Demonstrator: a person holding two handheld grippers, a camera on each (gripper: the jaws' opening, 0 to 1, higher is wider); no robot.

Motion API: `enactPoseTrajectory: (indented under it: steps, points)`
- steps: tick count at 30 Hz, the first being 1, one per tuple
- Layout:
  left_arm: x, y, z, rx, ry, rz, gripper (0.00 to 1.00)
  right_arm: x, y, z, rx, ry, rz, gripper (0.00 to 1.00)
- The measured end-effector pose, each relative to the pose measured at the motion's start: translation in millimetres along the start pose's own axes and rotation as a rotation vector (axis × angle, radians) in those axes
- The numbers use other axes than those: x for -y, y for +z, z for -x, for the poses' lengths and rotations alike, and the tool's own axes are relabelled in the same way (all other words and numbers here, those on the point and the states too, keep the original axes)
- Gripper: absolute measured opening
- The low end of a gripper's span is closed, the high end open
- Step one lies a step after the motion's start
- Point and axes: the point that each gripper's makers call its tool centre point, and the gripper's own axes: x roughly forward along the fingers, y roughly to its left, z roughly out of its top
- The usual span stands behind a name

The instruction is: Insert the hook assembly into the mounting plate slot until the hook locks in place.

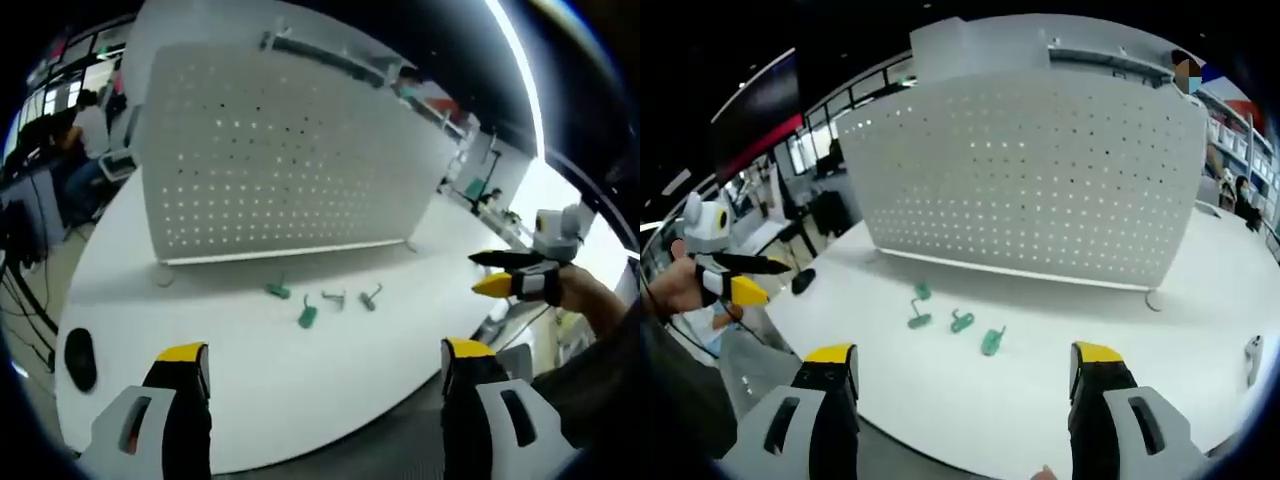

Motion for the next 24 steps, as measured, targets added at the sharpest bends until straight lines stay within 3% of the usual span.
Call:
enactPoseTrajectory:
  steps: [7, 24]
  points:
    - [2.2, -5.7, -1.5, -0.013, -0.022, 0.032, 0.98, -2.0, -1.2, -0.5, -0.01, 0.0, 0.016, 0.88]
    - [-3.0, -9.9, -1.7, -0.032, -0.004, 0.033, 1.0, -4.5, 0.0, -1.2, -0.01, 0.002, 0.023, 0.88]
